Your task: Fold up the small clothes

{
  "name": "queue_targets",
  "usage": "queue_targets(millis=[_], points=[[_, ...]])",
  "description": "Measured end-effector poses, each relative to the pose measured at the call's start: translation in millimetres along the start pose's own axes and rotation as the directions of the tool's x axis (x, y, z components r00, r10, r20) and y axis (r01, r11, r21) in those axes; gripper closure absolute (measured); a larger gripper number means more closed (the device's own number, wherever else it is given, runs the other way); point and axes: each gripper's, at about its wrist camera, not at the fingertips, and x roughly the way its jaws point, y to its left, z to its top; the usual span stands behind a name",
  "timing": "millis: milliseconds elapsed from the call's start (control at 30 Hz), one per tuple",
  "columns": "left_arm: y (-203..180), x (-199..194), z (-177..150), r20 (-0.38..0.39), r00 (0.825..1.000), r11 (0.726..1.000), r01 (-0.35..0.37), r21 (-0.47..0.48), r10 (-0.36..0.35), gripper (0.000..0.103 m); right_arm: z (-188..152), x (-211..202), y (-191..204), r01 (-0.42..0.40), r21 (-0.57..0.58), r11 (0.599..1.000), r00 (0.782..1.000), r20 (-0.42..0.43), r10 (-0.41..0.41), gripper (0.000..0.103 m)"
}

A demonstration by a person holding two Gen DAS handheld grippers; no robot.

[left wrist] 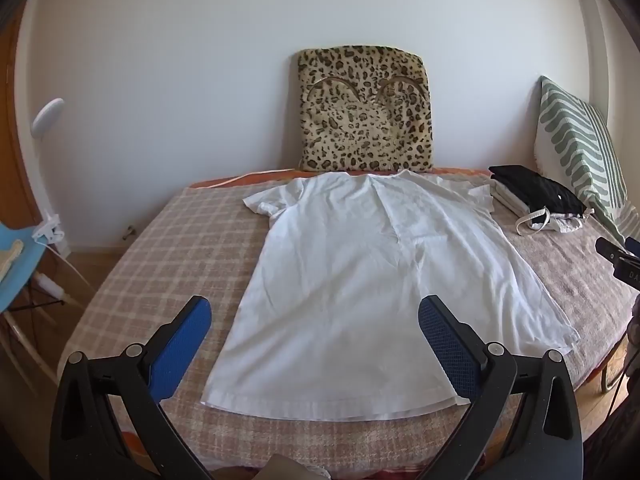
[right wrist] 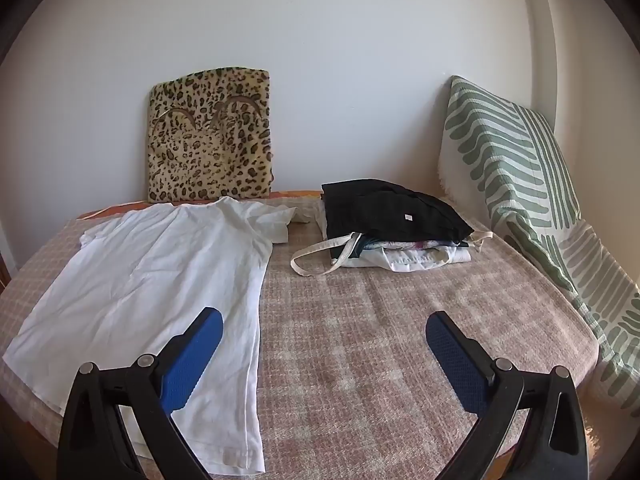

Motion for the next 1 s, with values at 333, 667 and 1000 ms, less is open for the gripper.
queue_targets(millis=[333,667,1000], points=[[-0.4,-0.6,-1.0,0.004,1.0,1.0,-0.003,0.003,0.003,0.0,-0.8,1.0,-0.4,0.003,-0.003,1.0,1.0,0.004,-0.003,0.0],[-1.0,-2.4,-0.7,0.012,1.0,1.0,-0.008,0.011,0.008,0.0,-1.8,1.6,2.0,0.003,-0.007,1.0,1.0,0.004,-0.003,0.0],[-0.8,-2.4,-0.7,0.012,1.0,1.0,-0.009,0.01,0.009,0.0,-0.2,-1.2,5.4,0.003,-0.008,1.0,1.0,0.006,-0.003,0.0]])
